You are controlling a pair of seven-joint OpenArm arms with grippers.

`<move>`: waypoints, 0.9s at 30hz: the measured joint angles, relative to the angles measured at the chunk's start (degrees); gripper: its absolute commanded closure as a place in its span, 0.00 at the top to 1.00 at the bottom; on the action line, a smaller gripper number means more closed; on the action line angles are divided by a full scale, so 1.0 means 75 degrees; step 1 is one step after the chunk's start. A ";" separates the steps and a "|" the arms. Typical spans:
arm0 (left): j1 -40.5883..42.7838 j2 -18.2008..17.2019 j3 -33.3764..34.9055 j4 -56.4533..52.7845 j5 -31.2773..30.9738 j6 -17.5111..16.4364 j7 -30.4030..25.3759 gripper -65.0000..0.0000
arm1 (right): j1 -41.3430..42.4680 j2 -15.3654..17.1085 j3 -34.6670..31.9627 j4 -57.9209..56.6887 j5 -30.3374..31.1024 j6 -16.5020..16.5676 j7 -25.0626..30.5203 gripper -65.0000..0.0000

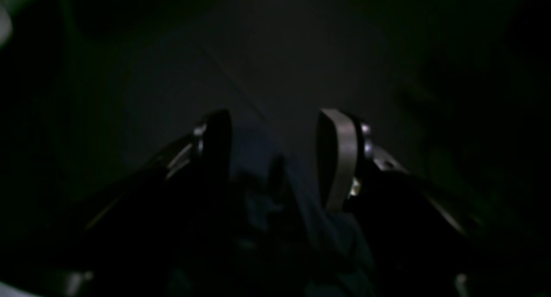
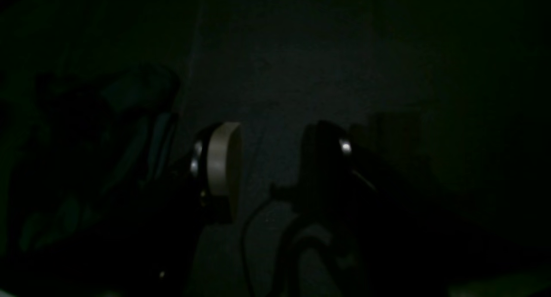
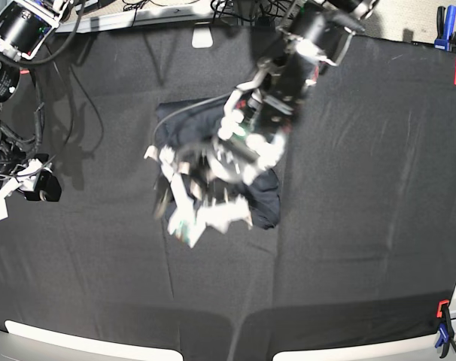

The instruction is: Layout the t-shirt on the table in an organized manner, then fold the t-shirt properly

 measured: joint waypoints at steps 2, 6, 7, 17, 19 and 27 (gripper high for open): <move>0.0009 -0.0213 0.0009 0.0516 0.0274 0.0003 0.0207 0.45 | 0.0009 0.0000 0.0000 0.0000 0.0006 0.0000 0.0003 0.42; 0.0090 -0.1046 0.0009 0.0953 0.0262 0.0321 0.0490 0.45 | -0.0003 0.0000 0.0003 0.0000 0.0160 0.0000 0.0000 0.42; 0.0134 -0.1300 0.0012 0.0979 0.0224 0.0644 0.0539 0.45 | 0.0003 0.0000 0.0003 0.0000 0.0382 -0.0003 0.0003 0.42; 0.0495 -0.2384 -0.1046 0.1547 -0.0163 0.2349 0.0734 0.45 | 0.0289 -0.0478 -0.0146 0.0000 0.2658 0.0006 -0.0006 0.42; 0.0632 -0.2553 -0.1393 0.1687 -0.0175 0.2346 0.0839 0.45 | 0.0361 -0.0644 -0.0300 0.0000 0.2664 0.0006 0.0006 0.42; 0.1638 -0.3850 -0.2780 0.2326 -0.0749 0.2346 0.1542 0.45 | 0.0402 -0.1020 -0.1903 0.0000 0.2232 0.0012 -0.0017 0.42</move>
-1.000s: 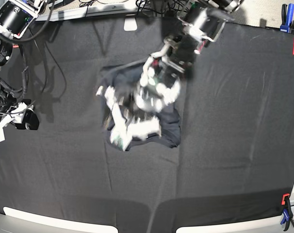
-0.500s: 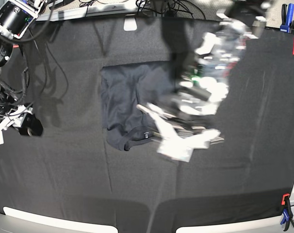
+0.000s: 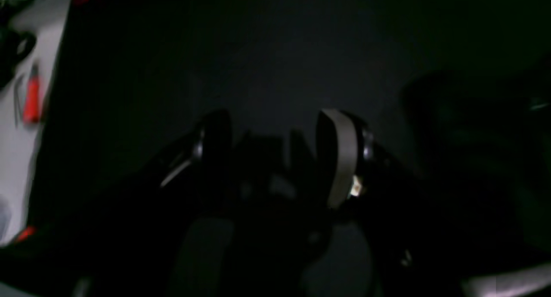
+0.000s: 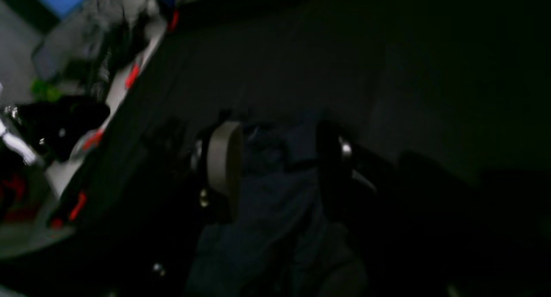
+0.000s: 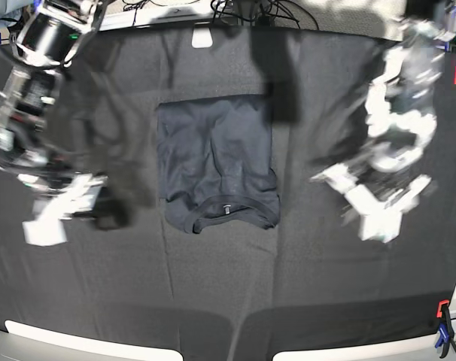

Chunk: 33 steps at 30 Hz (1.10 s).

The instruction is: Layout the t-shirt on the table in an organized manner, then fold the t-shirt properly

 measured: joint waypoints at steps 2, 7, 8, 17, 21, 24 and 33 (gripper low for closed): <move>0.0329 -0.0216 -0.0388 0.0137 -0.0131 -0.0009 0.0000 0.45 | 0.0055 -0.0017 -0.0577 0.0000 -0.0128 0.0006 0.0012 0.42; 0.1154 -0.0455 -0.1259 0.0603 -0.0778 -0.0708 0.0012 0.45 | 0.0297 0.0003 -0.1743 0.0026 -0.0874 0.0015 0.0003 0.42; 0.1346 -0.0437 -0.1393 0.0720 -0.0935 -0.0889 0.0015 0.45 | 0.0294 0.0003 -0.1868 0.0093 -0.0985 0.0015 0.0003 0.42; 0.3535 -0.0417 -0.2579 0.1649 -0.1212 -0.1230 0.0178 0.45 | -0.1035 0.0003 -0.1244 0.2069 -0.1606 0.0026 0.0023 0.42; 0.4704 -0.0414 -0.2713 0.1880 -0.1215 -0.1236 0.0166 0.45 | -0.2174 0.0009 -0.0495 0.3101 -0.1609 0.0032 0.0047 0.42; 0.5470 -0.0417 -0.2713 0.1941 -0.1204 -0.1378 0.0163 0.45 | -0.3223 0.0003 -0.0017 0.3625 -0.1609 0.0052 0.0026 0.42; 0.7338 -0.0455 -0.2719 0.1953 -0.1201 -0.1950 -0.0067 0.45 | -0.6869 0.0058 0.0560 0.4552 -0.1614 0.0079 0.0044 0.42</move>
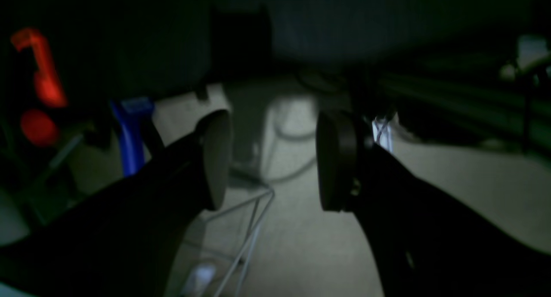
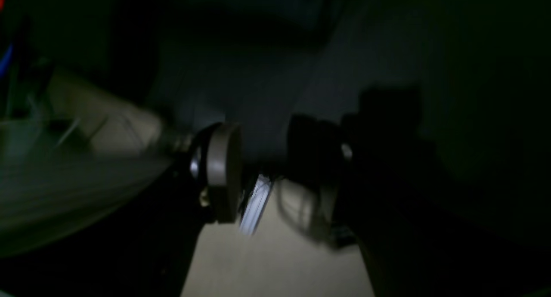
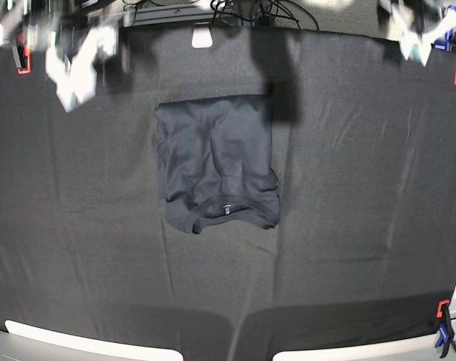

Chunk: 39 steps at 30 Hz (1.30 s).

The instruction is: Layout the t-shirt on the table in an organized manner, then fold the t-shirt properly

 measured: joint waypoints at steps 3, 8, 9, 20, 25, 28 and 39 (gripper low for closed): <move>0.0568 0.0003 -0.0003 -0.0131 0.0029 -0.0099 -0.0595 0.45 | -0.1058 -0.0012 -0.0015 0.0073 -0.0460 0.0000 0.0061 0.42; 0.0568 0.0309 -0.0006 -0.1830 0.0073 -0.1224 -0.1609 0.45 | -0.2500 0.0047 -0.0020 -0.0143 -0.1148 0.0000 0.0149 0.42; 0.0478 0.0420 -0.0003 -0.2358 0.0076 -0.1530 -0.1851 0.45 | -0.2672 0.0032 -0.0064 -0.0341 -0.1148 0.0000 0.0201 0.42; -0.3299 0.0982 0.1317 -1.0284 0.0452 -0.2675 -0.4130 0.45 | -0.1084 0.0901 -0.2302 -0.5208 -0.2451 0.0047 0.2078 0.42; -0.5036 0.1408 0.2428 -1.2648 0.0629 -0.2591 -0.4377 0.45 | 0.0965 0.1309 -0.4366 -0.8719 -0.3567 -0.0708 0.2882 0.42; -0.5508 0.1784 0.2565 -1.3207 0.0810 -0.1970 -0.4631 0.45 | 0.2133 0.1288 -0.5540 -1.0859 -0.4071 -0.1239 0.3474 0.42; -0.5738 0.2052 0.2562 -1.3443 0.1306 -0.1440 -0.4739 0.45 | 0.4596 0.0562 -0.7507 -1.3222 -0.4173 -0.3305 0.4266 0.42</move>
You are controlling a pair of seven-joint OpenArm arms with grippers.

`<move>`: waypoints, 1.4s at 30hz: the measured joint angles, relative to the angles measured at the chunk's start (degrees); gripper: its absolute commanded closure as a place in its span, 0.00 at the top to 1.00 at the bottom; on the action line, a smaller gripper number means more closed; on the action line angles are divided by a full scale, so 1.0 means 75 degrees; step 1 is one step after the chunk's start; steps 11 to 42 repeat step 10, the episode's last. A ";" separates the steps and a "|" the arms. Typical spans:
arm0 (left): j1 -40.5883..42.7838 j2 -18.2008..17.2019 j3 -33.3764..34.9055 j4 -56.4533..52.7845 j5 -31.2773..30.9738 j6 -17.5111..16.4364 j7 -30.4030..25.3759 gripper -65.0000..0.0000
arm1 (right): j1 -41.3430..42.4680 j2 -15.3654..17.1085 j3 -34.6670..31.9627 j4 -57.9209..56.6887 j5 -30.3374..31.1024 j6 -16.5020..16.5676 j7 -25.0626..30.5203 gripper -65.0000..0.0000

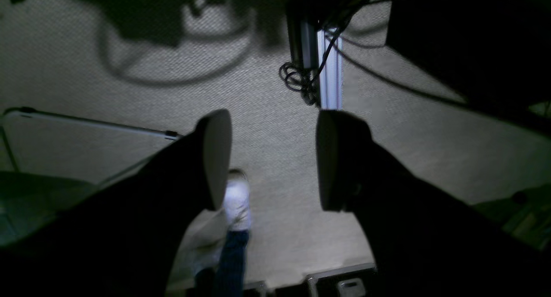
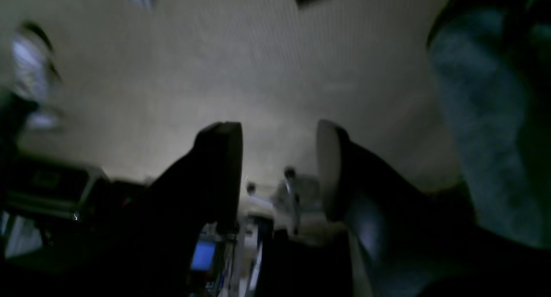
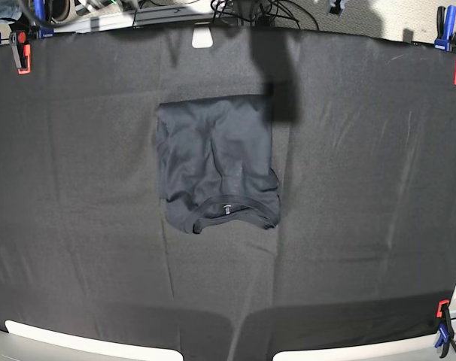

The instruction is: Layout the t-shirt on the table in an organized manner, then fold the t-shirt properly

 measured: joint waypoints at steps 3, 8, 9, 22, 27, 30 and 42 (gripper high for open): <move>0.0000 0.0000 0.0000 0.0000 0.0003 0.0204 -0.0003 0.45 | 0.0117 -0.0283 -0.0009 0.0003 0.0006 0.0003 0.0006 0.42; 0.0000 0.0003 -0.0003 0.0000 0.0003 0.0198 0.0000 0.45 | 0.0029 -0.0495 -0.0009 -0.0006 0.0003 0.0000 -0.0058 0.42; 0.0000 0.0003 -0.0003 0.0003 0.0003 0.0201 -0.0003 0.45 | 0.0020 -0.0554 -0.0009 -0.0006 0.0006 0.0000 -0.0131 0.42; 0.0000 0.0003 -0.0003 0.0017 0.0003 0.0198 0.0000 0.45 | 0.0006 -0.0600 -0.0009 -0.0009 0.0009 0.0003 -0.0207 0.42; 0.0000 0.0003 -0.0003 0.0017 0.0003 0.0198 0.0000 0.45 | 0.0006 -0.0600 -0.0009 -0.0009 0.0009 0.0003 -0.0207 0.42; 0.0000 0.0003 -0.0003 0.0017 0.0003 0.0198 0.0000 0.45 | 0.0006 -0.0600 -0.0009 -0.0009 0.0009 0.0003 -0.0207 0.42; 0.0000 0.0003 -0.0003 0.0017 0.0003 0.0198 0.0000 0.45 | 0.0006 -0.0600 -0.0009 -0.0009 0.0009 0.0003 -0.0207 0.42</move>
